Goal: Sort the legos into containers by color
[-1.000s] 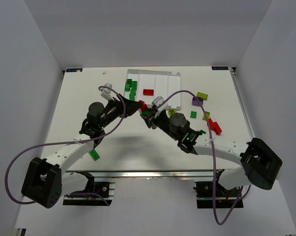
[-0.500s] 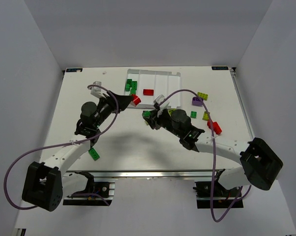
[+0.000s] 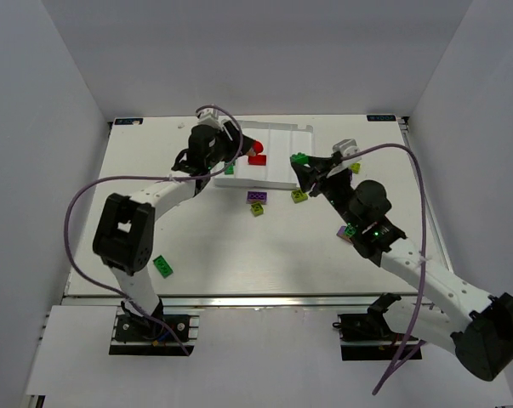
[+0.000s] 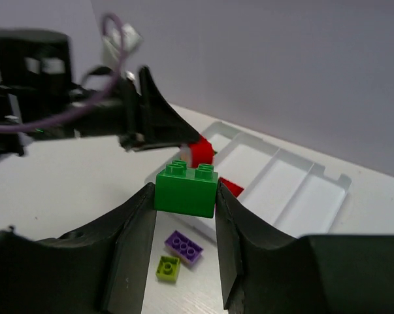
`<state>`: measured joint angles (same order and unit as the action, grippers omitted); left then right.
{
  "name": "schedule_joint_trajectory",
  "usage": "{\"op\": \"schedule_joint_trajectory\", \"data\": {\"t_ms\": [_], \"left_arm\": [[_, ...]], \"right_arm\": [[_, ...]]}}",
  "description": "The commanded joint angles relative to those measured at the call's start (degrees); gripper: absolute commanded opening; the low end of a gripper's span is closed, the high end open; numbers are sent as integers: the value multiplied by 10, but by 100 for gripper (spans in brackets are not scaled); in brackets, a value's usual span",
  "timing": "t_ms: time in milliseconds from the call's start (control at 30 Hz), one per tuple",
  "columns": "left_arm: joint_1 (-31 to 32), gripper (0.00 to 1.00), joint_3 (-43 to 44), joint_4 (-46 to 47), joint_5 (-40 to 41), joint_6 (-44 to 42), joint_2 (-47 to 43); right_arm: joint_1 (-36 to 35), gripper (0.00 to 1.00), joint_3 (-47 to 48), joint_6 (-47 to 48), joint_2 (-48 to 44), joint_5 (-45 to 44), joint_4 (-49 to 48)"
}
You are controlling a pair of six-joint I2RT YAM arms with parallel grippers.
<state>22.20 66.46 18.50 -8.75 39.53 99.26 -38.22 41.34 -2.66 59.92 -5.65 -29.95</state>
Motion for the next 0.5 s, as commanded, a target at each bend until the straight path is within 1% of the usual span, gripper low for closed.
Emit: {"op": "schedule_joint_trajectory", "data": {"t_ms": [0,67,100,167,233,267,333,400,433,467], "left_arm": [[7,0,99,-73,71,-48,61],[7,0,137,-97,96,-57,115],[7,0,172,-106,103,-59,132],[7,0,205,-132,124,-61,181],[7,1,249,-151,130,-62,210],[7,5,263,-157,131,-62,224],[7,9,300,-174,140,-63,256],[7,26,318,-181,146,-65,276],[7,32,331,-182,146,-64,280],[7,35,335,-182,143,-63,284]], "right_arm": [[11,0,-13,-21,-39,21,-17],[17,0,-16,-25,-55,35,-13],[19,0,-16,-27,-60,38,-14],[23,0,-19,-30,-70,44,-13],[24,0,-21,-28,-76,51,-13],[25,0,-25,-26,-82,51,-16],[27,0,-27,-25,-87,61,-21],[30,0,-27,-25,-89,68,-20],[31,0,-27,-25,-89,68,-20],[31,0,-27,-25,-89,67,-20]]}}
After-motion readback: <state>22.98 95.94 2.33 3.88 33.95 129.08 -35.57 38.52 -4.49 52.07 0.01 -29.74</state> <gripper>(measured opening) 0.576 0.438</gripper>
